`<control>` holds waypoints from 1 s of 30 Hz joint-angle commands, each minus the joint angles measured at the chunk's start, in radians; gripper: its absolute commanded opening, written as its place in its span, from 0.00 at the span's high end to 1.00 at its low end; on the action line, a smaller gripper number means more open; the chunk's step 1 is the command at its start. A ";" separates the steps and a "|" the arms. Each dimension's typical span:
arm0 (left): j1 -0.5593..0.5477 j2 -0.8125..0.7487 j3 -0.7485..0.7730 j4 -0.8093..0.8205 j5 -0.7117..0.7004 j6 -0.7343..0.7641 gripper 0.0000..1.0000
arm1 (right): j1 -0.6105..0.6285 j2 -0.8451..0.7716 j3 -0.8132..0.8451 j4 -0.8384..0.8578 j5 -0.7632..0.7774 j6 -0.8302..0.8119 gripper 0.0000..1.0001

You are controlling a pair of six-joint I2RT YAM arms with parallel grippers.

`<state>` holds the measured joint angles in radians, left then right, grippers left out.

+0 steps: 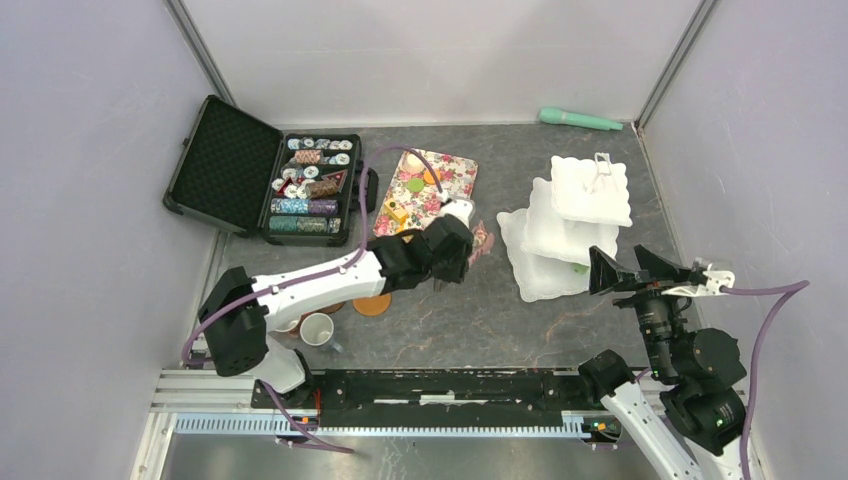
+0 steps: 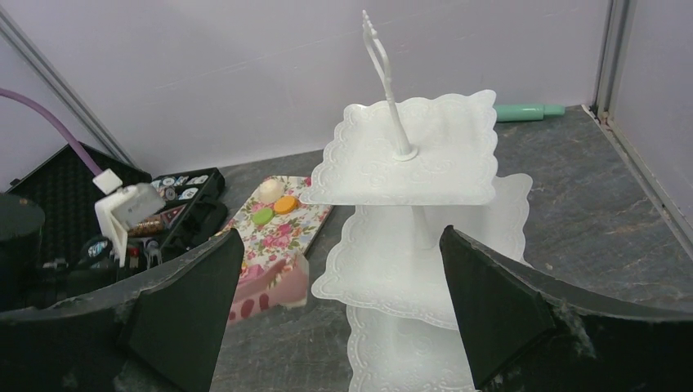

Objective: Serve the afternoon tea

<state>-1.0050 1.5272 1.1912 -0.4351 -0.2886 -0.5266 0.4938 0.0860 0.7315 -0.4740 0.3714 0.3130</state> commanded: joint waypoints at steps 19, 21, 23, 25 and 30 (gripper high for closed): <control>-0.175 0.176 0.010 0.397 0.040 -0.012 0.67 | 0.003 -0.024 0.022 -0.017 0.031 -0.007 0.02; -0.175 0.217 0.032 0.407 0.059 -0.013 0.67 | 0.003 -0.030 0.012 -0.013 0.033 0.001 0.02; -0.176 0.251 0.063 0.406 0.071 -0.004 0.66 | 0.003 -0.040 0.002 -0.004 0.035 0.006 0.02; -0.175 0.281 0.089 0.407 0.066 0.004 0.65 | 0.003 -0.048 -0.006 0.003 0.036 0.006 0.02; -0.176 0.330 0.125 0.389 0.050 -0.002 0.59 | 0.003 -0.048 -0.005 0.003 0.030 0.006 0.02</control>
<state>-1.1770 1.8427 1.2594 -0.1009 -0.2329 -0.5262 0.4938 0.0467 0.7284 -0.4950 0.3943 0.3099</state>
